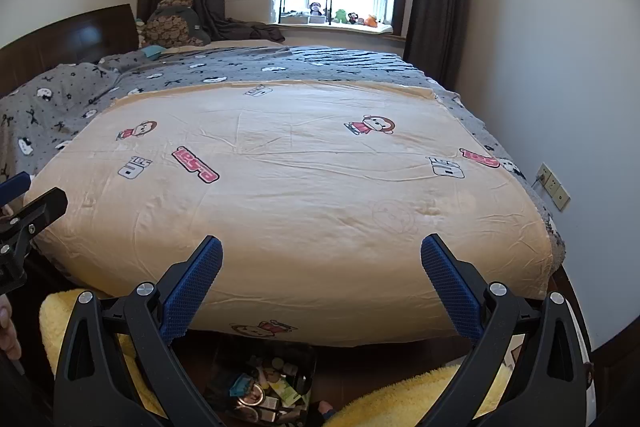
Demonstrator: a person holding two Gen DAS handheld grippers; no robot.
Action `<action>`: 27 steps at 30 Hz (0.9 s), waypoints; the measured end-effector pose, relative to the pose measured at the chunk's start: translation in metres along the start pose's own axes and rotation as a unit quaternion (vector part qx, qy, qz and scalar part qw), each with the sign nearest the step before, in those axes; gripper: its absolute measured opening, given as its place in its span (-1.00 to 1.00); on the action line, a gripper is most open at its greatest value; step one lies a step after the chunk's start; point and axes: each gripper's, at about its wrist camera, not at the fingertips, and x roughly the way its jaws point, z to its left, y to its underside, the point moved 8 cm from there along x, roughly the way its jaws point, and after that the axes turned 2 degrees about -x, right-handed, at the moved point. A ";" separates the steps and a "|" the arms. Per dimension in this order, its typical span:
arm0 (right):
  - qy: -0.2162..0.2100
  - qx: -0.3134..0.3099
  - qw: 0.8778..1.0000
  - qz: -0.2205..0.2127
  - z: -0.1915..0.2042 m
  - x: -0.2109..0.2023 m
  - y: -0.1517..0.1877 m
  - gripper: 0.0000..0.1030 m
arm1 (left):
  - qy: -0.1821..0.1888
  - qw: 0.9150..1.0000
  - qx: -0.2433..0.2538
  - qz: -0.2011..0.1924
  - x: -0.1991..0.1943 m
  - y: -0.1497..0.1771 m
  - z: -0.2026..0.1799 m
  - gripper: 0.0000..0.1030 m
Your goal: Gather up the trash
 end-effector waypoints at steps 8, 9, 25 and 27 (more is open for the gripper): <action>-0.001 0.002 1.000 -0.001 -0.002 0.000 0.000 0.93 | -0.001 1.000 -0.002 0.000 -0.001 0.001 0.000 0.84; -0.001 0.002 1.000 0.000 -0.001 0.001 0.000 0.93 | -0.001 1.000 -0.002 -0.001 -0.001 0.001 0.000 0.84; -0.008 -0.002 1.000 0.002 0.003 0.002 0.000 0.93 | -0.002 1.000 -0.004 -0.003 -0.002 0.000 0.001 0.84; -0.008 -0.002 1.000 0.003 0.003 0.003 0.001 0.93 | -0.002 1.000 -0.004 -0.002 -0.002 0.000 0.001 0.84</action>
